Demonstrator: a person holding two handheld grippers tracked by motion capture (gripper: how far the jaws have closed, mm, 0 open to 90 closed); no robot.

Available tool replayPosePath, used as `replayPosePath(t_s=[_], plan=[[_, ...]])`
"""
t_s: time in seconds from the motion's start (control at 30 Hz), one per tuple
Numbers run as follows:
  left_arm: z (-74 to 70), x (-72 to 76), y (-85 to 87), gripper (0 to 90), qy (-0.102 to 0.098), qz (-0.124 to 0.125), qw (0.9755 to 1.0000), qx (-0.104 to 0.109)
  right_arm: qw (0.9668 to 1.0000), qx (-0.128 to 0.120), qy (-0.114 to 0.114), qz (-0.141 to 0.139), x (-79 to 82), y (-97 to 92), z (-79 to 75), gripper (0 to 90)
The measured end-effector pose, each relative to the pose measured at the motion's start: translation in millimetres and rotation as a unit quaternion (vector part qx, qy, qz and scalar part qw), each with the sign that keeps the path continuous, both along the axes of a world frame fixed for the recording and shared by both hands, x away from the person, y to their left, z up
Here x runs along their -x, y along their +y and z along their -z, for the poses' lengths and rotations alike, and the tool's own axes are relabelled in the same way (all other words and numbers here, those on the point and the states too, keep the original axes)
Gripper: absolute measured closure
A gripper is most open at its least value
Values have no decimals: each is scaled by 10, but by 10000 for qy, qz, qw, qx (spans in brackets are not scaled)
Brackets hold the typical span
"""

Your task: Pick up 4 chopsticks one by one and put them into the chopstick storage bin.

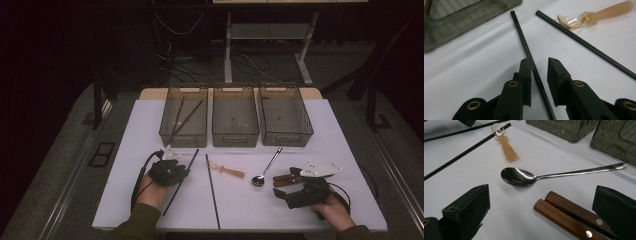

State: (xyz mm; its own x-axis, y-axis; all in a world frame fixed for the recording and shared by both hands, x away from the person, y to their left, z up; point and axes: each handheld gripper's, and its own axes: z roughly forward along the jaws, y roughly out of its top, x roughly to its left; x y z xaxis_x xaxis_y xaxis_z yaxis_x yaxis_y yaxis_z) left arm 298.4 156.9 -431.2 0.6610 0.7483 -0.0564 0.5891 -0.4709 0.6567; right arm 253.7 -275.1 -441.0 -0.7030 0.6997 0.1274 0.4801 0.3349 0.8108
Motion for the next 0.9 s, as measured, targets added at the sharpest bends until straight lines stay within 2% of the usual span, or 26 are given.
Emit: replayPosePath(t_s=[0.1,0.27,0.37,0.53,0.9], plan=[[18,42,17,731,49,-55,10000,6,10000,5,-14,0,3,3,-2,15],[69,36,-17,747,129,-25,9998,-172,10000,20,-15,8,5,5,-2,15],[79,45,-26,768,95,-70,9998,-171,10000,6,-16,3,4,2,-2,15],[76,51,-49,791,47,-27,9995,-313,10000,22,-17,-12,6,13,1,15],[66,16,-5,849,108,120,9995,-280,10000,12,-6,7,4,2,0,15]])
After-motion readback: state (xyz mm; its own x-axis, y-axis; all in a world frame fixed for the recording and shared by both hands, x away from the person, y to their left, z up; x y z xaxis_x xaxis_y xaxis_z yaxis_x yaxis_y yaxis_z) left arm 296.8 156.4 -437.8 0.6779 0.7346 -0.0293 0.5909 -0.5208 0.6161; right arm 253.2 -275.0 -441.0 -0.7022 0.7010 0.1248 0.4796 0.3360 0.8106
